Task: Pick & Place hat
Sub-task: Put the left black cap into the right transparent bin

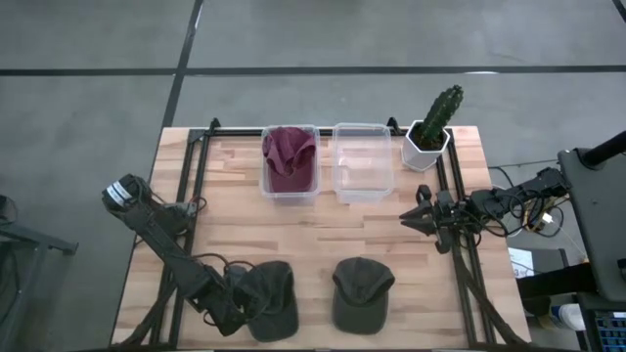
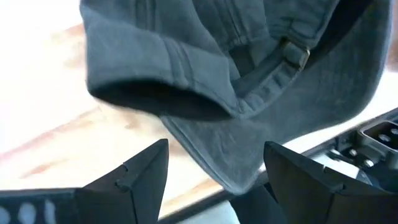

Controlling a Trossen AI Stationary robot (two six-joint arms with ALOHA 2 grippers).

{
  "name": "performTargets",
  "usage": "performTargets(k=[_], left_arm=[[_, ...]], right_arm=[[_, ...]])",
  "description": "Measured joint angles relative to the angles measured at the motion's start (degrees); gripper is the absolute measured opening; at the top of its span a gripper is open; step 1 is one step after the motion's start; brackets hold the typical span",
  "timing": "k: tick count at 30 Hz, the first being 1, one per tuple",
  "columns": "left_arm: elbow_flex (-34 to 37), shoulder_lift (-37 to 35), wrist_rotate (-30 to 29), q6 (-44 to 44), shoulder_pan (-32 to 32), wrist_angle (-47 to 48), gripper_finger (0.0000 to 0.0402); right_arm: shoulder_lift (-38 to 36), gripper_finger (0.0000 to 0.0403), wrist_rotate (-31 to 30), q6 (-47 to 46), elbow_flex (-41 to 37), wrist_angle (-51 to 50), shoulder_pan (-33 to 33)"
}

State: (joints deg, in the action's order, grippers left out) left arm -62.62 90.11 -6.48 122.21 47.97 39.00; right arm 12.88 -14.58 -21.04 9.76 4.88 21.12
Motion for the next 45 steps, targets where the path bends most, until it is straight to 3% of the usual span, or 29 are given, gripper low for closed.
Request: performTargets(k=[14, 21, 38, 42, 45], left_arm=[[4.1, 0.11, -0.49, 1.38, 0.13, -1.58, 0.0255], [6.05, 0.11, -4.95, 1.96, 0.13, -5.7, 0.0255], [13.16, 0.11, -8.66, 1.02, 0.04, -13.38, 0.0254], [14.84, 0.11, -8.63, 1.42, -0.04, -16.4, 0.0232], [15.54, 0.11, -8.65, 2.18, -0.16, -16.65, 0.0192]], right_arm=[[0.0, 0.0071, -0.01, 0.32, 0.0, -0.11, -0.02], [0.0, 0.007, -0.01, 0.0, 0.0, -0.2, 0.0], [0.07, 0.0072, -0.03, -1.31, 0.0, -0.13, -0.01], [0.07, 0.0068, -0.03, -1.44, 0.0, -0.13, 0.0], [0.07, 0.007, -0.05, -1.5, 0.0, -0.11, 0.0]])
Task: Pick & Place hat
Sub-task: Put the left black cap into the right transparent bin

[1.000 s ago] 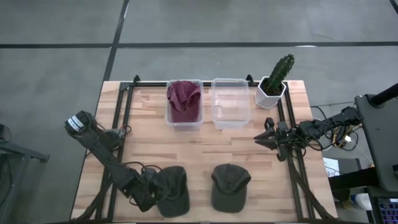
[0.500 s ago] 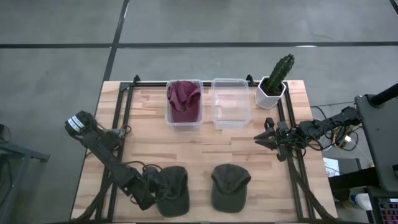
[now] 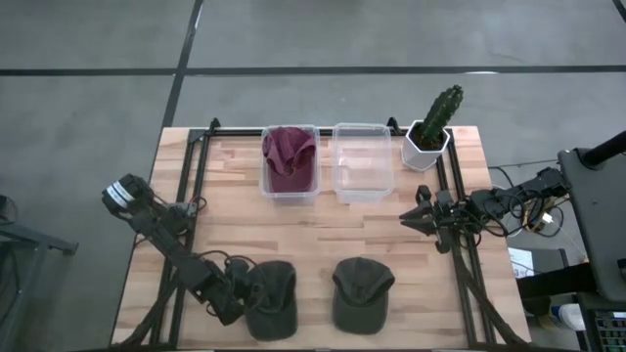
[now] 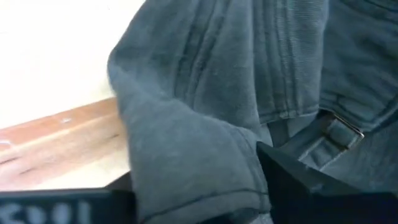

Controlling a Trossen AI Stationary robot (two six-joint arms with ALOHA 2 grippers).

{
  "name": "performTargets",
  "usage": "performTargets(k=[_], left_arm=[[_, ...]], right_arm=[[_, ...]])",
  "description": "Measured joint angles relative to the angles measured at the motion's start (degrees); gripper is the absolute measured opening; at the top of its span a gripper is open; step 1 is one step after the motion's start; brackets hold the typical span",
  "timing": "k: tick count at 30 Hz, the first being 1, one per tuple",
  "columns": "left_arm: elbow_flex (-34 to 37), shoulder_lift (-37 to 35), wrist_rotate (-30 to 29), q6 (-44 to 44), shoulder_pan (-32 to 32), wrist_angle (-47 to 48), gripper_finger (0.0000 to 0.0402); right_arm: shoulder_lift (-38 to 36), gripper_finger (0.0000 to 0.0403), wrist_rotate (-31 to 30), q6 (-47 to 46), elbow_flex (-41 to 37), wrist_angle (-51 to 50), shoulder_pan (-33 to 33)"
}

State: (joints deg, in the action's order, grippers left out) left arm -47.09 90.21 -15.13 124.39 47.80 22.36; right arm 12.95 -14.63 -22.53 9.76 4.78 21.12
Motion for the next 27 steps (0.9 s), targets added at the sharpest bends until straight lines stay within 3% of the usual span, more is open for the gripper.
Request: performTargets(k=[9, 20, 27], left_arm=[[1.77, -0.02, -1.95, 0.53, -0.06, -0.29, 0.0019], [-0.63, -1.98, -5.8, -0.88, -0.06, -0.29, 0.0006], [-5.3, -7.74, -17.3, -6.15, -0.02, 1.38, 0.0006]], right_arm=[[0.0, 0.0082, -0.02, -1.57, -0.01, 0.22, -0.01], [0.0, 0.0068, -0.02, -4.51, 0.0, 0.24, -0.02], [-0.07, 0.0073, -0.02, -4.51, 0.0, 0.24, -0.02]])
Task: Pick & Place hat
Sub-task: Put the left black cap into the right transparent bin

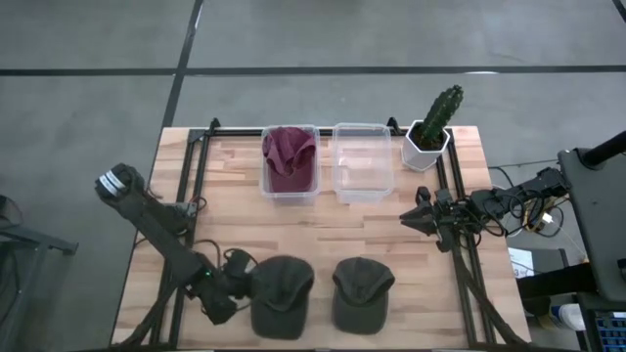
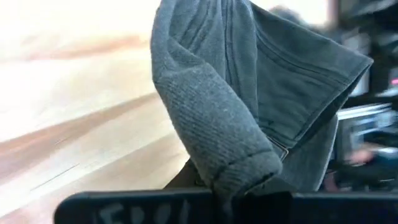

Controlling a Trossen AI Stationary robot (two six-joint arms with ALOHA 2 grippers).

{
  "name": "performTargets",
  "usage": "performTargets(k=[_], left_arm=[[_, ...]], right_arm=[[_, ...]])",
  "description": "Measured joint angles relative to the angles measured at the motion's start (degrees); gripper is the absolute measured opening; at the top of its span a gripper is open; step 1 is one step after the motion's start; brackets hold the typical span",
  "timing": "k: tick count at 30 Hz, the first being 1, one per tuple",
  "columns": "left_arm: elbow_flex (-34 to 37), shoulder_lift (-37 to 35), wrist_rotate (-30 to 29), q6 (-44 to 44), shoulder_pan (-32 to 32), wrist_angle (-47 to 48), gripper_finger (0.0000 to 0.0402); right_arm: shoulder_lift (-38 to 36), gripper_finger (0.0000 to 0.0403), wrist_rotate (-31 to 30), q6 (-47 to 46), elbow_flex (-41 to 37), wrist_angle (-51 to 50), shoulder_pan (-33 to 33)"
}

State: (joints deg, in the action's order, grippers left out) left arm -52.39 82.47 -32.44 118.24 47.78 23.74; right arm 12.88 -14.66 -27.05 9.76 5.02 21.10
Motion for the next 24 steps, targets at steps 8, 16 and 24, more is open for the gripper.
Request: performTargets(k=[8, 16, 24], left_arm=[[-5.61, -6.09, -18.78, -10.58, -1.49, 1.24, 0.0006], [-12.96, -6.55, -21.47, -27.36, -11.26, 1.16, 0.0005], [-21.13, -4.64, -17.0, -48.99, -24.7, -1.13, 0.0005]], right_arm=[[-0.02, 0.0074, -0.35, 0.0, 0.0, 0.1, 0.0], [0.07, 0.0063, -0.46, 2.12, -0.02, 9.66, 0.0], [0.07, 0.0072, -0.46, 5.57, -0.02, 18.16, 0.0]])
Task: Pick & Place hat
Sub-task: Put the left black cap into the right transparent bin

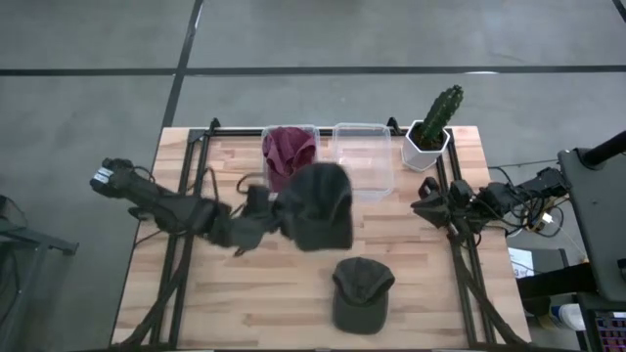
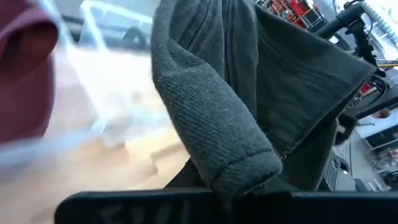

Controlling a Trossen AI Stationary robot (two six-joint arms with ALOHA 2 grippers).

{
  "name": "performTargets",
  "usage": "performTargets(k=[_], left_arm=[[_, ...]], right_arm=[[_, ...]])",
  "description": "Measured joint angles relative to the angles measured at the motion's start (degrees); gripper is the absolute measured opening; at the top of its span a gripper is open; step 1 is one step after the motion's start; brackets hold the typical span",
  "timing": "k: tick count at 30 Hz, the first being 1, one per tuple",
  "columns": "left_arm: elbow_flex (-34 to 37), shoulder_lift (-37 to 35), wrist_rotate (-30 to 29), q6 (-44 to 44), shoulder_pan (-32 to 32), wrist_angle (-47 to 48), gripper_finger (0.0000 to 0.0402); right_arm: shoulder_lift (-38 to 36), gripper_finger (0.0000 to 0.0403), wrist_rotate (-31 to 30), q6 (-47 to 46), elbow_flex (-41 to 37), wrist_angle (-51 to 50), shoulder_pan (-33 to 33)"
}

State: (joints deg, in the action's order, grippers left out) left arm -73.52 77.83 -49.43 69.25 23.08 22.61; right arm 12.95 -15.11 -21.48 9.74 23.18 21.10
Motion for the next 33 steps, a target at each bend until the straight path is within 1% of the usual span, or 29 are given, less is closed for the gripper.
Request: performTargets(k=[3, 7, 10, 16, 18, 20, 22, 25, 27, 29, 33], left_arm=[[-1.68, 1.0, 4.13, -6.55, -4.77, -3.01, 0.0005], [-2.43, 2.03, 10.11, -12.93, -10.82, -8.48, 0.0005], [-2.32, 2.79, 13.62, -15.47, -14.94, -11.13, 0.0005], [-2.47, 3.99, 20.09, -19.09, -21.49, -14.1, 0.0005], [-2.53, 4.23, 20.55, -20.82, -22.81, -15.74, 0.0005], [-2.64, 4.49, 20.74, -22.86, -23.75, -17.41, 0.0005], [-2.74, 4.83, 20.81, -25.04, -24.23, -19.31, 0.0005], [-3.47, 5.3, 20.89, -27.81, -24.64, -19.65, 0.0005], [-4.15, 5.8, 20.75, -29.65, -25.01, -19.63, 0.0005], [-4.86, 6.46, 19.48, -31.48, -25.29, -19.68, 0.0005], [-5.77, 8.06, 18.34, -33.68, -25.67, -21.68, 0.0005]], right_arm=[[0.48, 0.0082, 0.0, 1.71, 0.0, 2.09, 0.0], [2.11, 0.0103, 0.0, 3.74, 0.0, 7.86, 0.0], [3.57, 0.0123, -0.08, 6.3, 0.05, 12.16, -0.05], [6.78, 0.0172, -4.77, 12.28, 4.11, 12.57, -0.2], [8.66, 0.0188, -6.48, 16.35, 6.81, 11.87, -0.24], [11.03, 0.02, -9.58, 20.88, 10.13, 9.49, -0.31], [13.94, 0.0207, -14.56, 24.33, 14.05, 5.69, -0.32], [18.43, 0.021, -20.94, 26.3, 20.27, -1.77, -0.44], [21.39, 0.0211, -22.61, 26.28, 24.32, -6.55, -0.44], [24.52, 0.0211, -22.87, 25.84, 27.92, -9.77, -0.67], [30.9, 0.0211, -24.58, 26.08, 33.65, -12.48, -0.76]])
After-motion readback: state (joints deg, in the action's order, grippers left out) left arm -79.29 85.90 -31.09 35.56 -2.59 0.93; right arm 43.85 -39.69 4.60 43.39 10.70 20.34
